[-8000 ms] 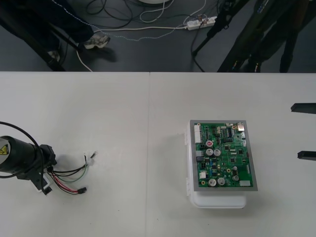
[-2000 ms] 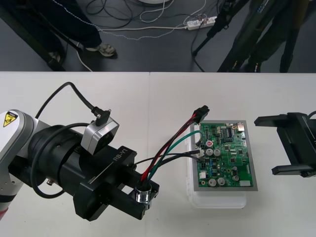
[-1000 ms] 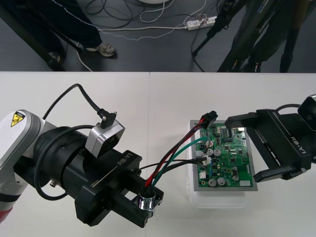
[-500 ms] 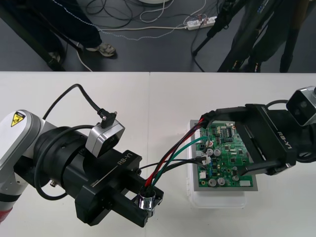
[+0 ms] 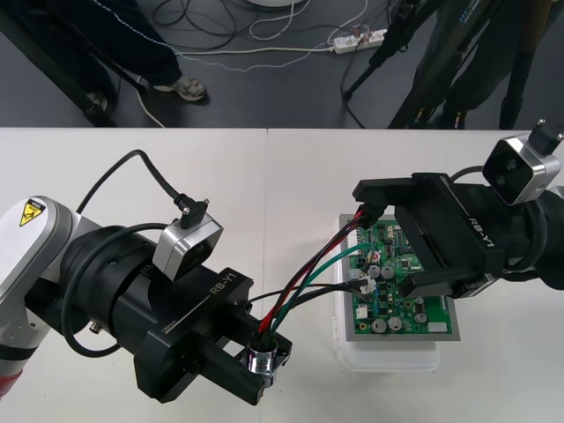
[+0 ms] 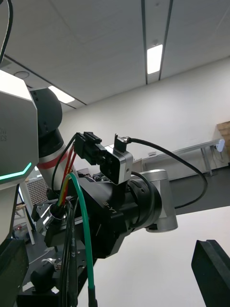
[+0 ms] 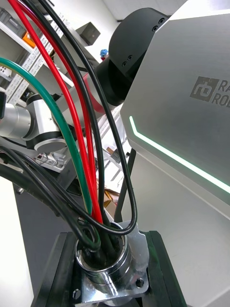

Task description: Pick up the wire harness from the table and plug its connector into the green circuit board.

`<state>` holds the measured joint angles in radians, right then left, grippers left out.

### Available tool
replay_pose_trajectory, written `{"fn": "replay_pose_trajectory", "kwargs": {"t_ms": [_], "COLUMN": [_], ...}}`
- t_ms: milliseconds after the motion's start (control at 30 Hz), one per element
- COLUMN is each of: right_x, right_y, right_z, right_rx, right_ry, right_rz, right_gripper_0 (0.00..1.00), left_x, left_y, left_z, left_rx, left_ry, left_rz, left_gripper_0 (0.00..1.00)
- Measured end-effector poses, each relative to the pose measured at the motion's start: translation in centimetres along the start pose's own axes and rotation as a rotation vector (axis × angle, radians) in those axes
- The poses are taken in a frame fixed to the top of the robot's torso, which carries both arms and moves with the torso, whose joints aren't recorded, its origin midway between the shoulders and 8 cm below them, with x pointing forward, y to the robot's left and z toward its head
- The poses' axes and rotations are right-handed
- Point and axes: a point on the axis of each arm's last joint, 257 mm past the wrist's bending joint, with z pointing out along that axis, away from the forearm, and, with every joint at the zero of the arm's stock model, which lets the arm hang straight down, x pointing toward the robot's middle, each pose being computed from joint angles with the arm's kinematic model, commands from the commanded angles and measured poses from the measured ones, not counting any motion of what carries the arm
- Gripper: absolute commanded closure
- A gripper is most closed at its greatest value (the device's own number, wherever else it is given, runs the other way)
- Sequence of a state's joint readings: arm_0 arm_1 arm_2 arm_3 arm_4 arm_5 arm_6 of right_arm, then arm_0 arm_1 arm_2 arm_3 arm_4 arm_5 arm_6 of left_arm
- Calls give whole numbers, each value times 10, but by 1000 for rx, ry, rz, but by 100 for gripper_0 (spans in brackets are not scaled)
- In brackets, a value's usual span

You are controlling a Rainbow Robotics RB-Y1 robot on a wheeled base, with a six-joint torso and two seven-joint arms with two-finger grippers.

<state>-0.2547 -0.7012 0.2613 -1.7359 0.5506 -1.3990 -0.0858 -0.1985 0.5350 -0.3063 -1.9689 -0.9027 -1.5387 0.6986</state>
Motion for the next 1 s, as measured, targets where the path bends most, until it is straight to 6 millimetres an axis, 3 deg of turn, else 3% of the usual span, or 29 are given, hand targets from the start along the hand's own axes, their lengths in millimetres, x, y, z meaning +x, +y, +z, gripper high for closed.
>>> {"fn": "replay_pose_trajectory", "kwargs": {"t_ms": [567,1000], "right_x": [-27,-31], "right_y": [-3,19], "right_z": [25,36], "right_rx": [-16,-100], "right_ry": [-78,-92], "right_rz": [95,140], "right_gripper_0": [0,0], "left_x": [0,0], "left_y": [0,0], "left_z": [0,0], "left_rx": [0,1], "left_ry": [-1,-2], "left_rz": [-1,-1], "left_gripper_0": [100,100]}}
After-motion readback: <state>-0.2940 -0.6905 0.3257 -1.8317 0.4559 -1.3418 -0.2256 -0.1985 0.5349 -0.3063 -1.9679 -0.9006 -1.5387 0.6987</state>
